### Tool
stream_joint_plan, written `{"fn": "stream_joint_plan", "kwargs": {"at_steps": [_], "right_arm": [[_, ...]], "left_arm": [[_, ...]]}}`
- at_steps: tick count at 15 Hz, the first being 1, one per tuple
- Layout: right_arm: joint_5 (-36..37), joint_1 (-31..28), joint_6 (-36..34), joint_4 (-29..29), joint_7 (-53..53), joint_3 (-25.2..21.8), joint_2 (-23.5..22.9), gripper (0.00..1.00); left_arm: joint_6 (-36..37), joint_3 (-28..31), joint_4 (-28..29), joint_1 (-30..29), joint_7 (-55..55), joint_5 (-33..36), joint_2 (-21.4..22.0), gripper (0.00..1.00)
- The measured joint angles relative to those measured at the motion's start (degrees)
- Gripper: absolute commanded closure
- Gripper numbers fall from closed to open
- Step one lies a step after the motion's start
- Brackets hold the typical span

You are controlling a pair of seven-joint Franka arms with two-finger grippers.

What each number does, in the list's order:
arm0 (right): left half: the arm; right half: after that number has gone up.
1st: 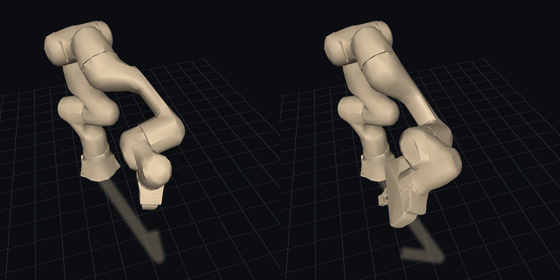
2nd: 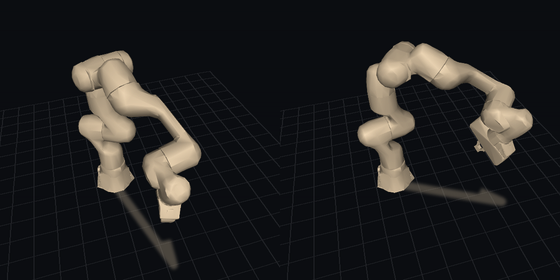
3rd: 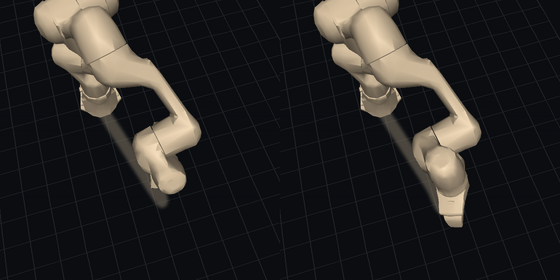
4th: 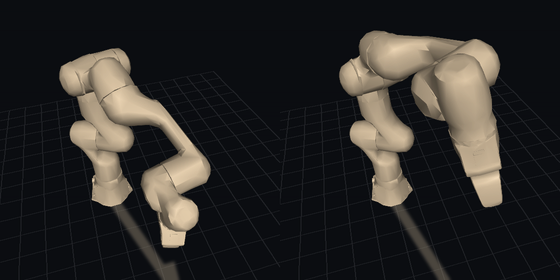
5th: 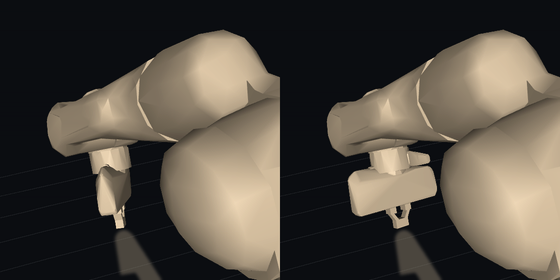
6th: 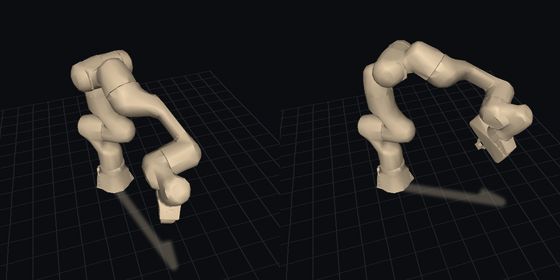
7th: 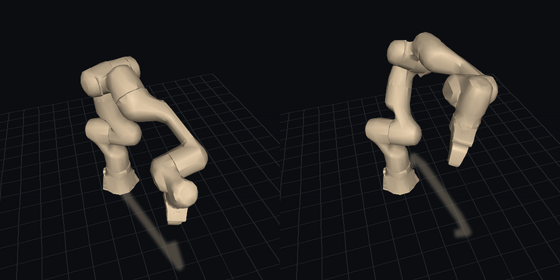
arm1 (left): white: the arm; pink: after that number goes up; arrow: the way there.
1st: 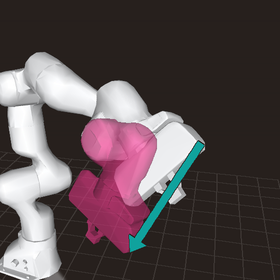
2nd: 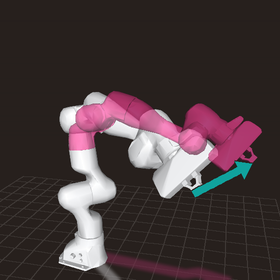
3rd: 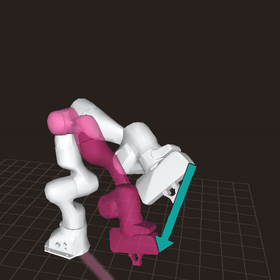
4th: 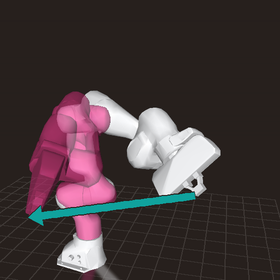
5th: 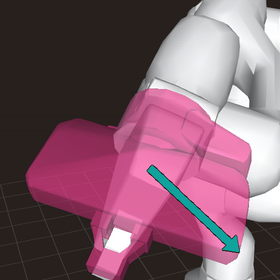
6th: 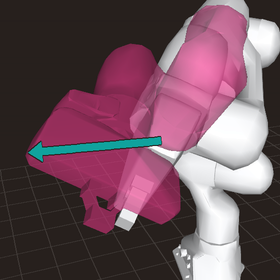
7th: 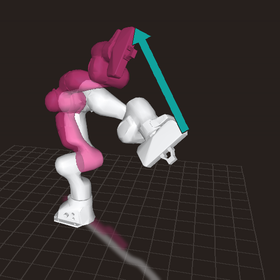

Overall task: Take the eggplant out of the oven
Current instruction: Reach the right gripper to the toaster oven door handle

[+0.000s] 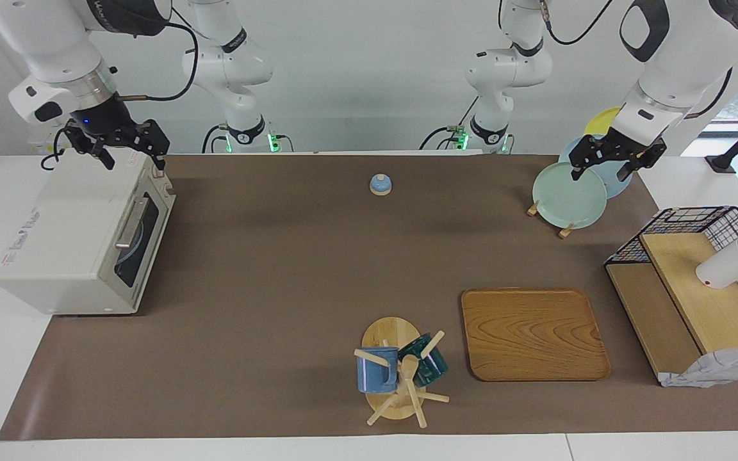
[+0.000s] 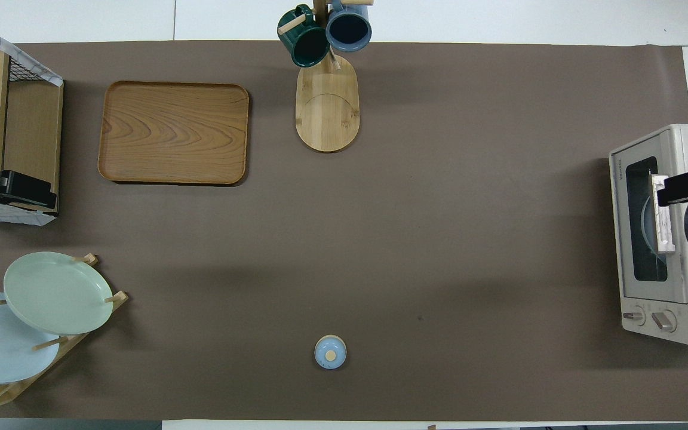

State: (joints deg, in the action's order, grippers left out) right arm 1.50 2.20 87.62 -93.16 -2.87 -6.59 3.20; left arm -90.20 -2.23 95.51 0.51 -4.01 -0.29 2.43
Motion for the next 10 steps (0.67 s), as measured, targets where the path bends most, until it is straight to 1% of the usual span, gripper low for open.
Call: {"fn": "stream_joint_plan", "kwargs": {"at_steps": [6,7,8,9,10], "right_arm": [[0.0,0.0,0.4,0.0,0.0,0.4,0.0,0.0],[0.0,0.0,1.2,0.0,-0.2,0.6,0.0,0.11],[0.0,0.1,1.8,0.0,-1.1,0.8,0.0,0.68],[0.0,0.2,2.5,0.0,-2.1,0.9,0.0,1.0],[0.0,0.3,2.7,-0.1,-2.6,1.0,0.0,1.0]], "left_arm": [[0.0,0.0,0.0,0.0,0.0,0.0,0.0,0.0],[0.0,0.0,0.0,0.0,0.0,0.0,0.0,0.0],[0.0,0.0,0.0,0.0,0.0,0.0,0.0,0.0],[0.0,0.0,0.0,0.0,0.0,0.0,0.0,0.0],[0.0,0.0,0.0,0.0,0.0,0.0,0.0,0.0]]}}
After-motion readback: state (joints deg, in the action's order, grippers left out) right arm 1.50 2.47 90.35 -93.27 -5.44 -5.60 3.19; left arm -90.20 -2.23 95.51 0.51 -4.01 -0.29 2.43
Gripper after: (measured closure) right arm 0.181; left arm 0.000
